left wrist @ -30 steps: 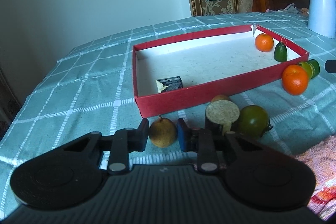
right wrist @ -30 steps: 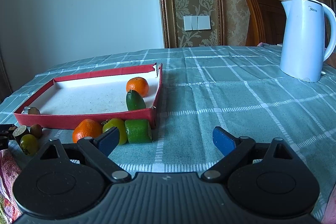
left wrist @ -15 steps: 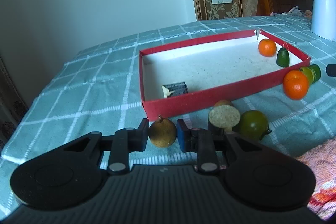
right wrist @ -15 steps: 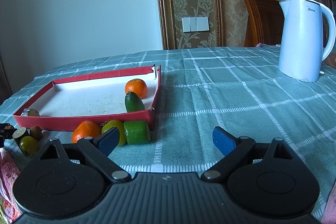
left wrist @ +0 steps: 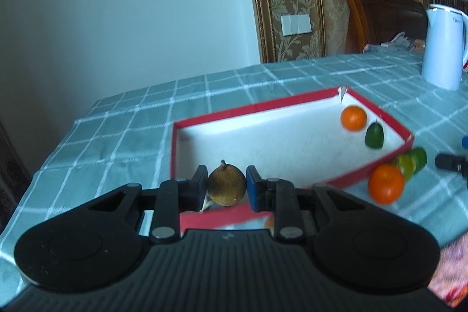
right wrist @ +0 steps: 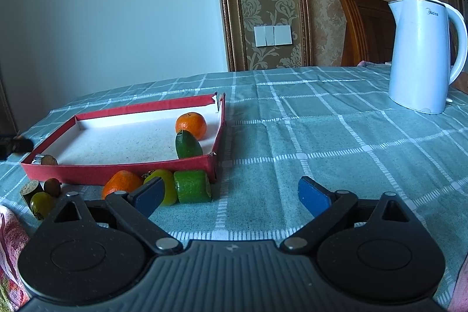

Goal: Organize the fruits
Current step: 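Carry the brown fruit into the red tray and open the left gripper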

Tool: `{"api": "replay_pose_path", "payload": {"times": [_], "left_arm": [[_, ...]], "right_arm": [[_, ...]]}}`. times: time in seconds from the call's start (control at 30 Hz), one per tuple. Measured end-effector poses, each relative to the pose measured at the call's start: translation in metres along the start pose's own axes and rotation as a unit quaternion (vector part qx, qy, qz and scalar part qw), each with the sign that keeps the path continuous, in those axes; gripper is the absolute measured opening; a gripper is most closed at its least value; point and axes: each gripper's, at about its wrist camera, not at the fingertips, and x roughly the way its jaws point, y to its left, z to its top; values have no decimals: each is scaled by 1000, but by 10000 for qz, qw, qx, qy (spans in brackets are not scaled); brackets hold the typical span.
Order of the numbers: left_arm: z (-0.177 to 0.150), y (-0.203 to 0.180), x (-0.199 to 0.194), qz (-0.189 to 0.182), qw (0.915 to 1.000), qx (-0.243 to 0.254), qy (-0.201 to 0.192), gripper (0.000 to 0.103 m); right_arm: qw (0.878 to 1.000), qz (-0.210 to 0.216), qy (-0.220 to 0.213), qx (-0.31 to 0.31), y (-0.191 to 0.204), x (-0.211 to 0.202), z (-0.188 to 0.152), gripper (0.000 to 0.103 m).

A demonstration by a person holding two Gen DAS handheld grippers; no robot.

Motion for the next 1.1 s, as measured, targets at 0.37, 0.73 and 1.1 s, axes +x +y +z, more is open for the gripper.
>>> {"api": "replay_pose_path", "payload": {"times": [0.37, 0.73, 1.1], "left_arm": [[24, 0, 54, 24, 9997, -194, 170, 25], [26, 18, 124, 252, 9951, -582, 763, 25], [16, 17, 134, 419, 9944, -508, 825, 28]], "right_arm": [[10000, 77, 16, 3, 0, 1, 0, 99], [9999, 100, 38, 8, 0, 2, 0, 99], [9999, 114, 67, 20, -1, 2, 0, 99]]}}
